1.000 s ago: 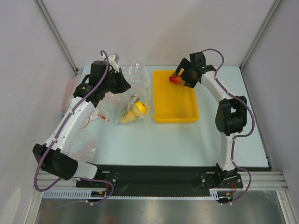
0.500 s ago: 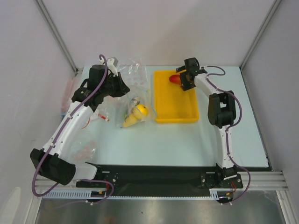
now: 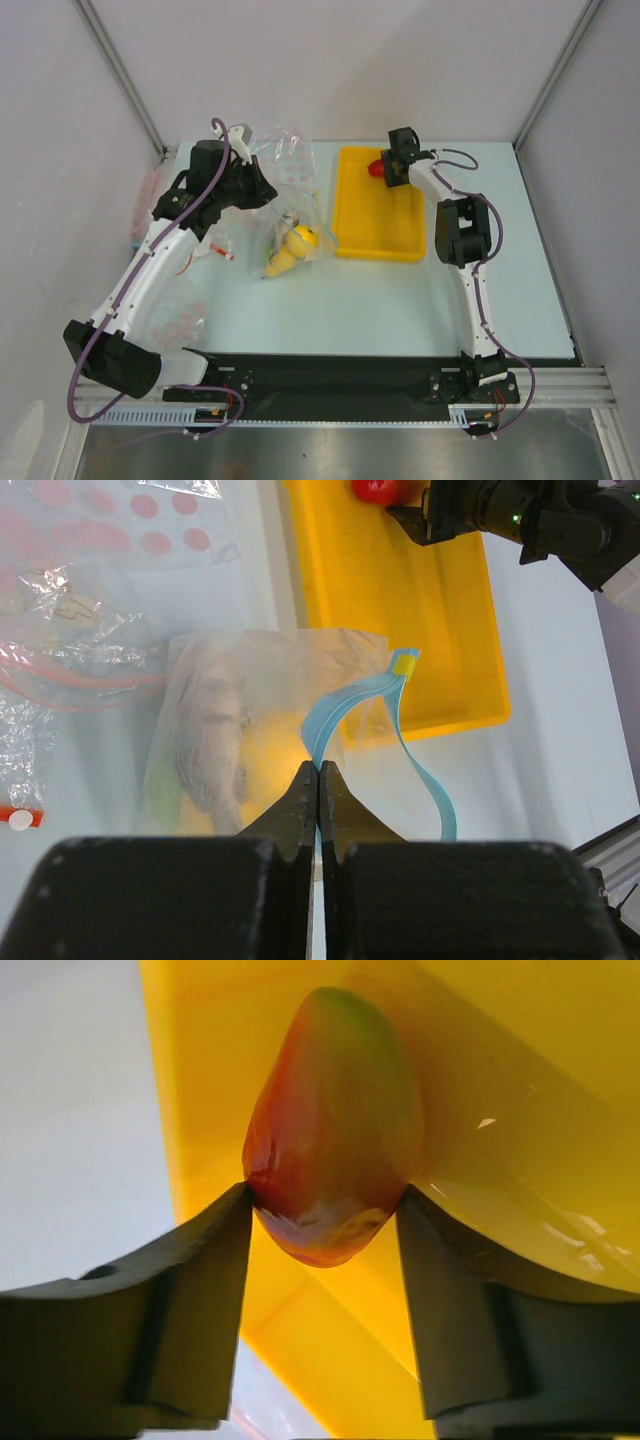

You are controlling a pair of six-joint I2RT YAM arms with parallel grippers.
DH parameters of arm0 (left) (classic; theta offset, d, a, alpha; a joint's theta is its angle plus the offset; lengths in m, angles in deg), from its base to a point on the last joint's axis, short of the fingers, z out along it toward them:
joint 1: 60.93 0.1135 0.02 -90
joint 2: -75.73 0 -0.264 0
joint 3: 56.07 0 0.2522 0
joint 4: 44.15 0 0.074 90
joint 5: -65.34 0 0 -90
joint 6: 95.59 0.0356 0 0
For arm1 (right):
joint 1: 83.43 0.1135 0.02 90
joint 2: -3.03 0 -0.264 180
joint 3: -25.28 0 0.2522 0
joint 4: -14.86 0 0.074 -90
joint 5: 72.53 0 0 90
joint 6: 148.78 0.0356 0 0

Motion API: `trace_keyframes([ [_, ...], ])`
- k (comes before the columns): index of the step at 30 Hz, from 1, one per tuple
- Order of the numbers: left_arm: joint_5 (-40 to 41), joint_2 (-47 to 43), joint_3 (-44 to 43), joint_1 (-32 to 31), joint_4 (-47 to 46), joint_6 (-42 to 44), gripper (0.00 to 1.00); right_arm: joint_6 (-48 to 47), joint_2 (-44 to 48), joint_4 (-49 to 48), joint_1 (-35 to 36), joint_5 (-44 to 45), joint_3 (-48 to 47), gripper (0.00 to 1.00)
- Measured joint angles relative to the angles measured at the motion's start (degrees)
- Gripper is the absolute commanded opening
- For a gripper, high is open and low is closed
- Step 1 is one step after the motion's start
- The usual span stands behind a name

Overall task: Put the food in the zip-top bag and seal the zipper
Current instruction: Pick up the fake fruit from the bin.

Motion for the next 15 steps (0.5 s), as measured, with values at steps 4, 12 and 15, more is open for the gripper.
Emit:
trace_keyframes([
  [4, 0.0, 0.4, 0.0, 0.0, -0.1, 0.0, 0.00, -1.7, -0.2, -0.7, -0.1, 1.2, 0.0, 0.40],
  [12, -0.5, 2.4, -0.3, 0.0, -0.9, 0.0, 0.00, -12.0, 6.4, -4.0, 0.2, 1.4, 8.6, 0.36],
  [15, -0.7, 3.4, -0.4, 0.0, -1.3, 0.0, 0.00, -18.3, 12.8, -4.9, 0.9, -0.4, 14.0, 0.35],
])
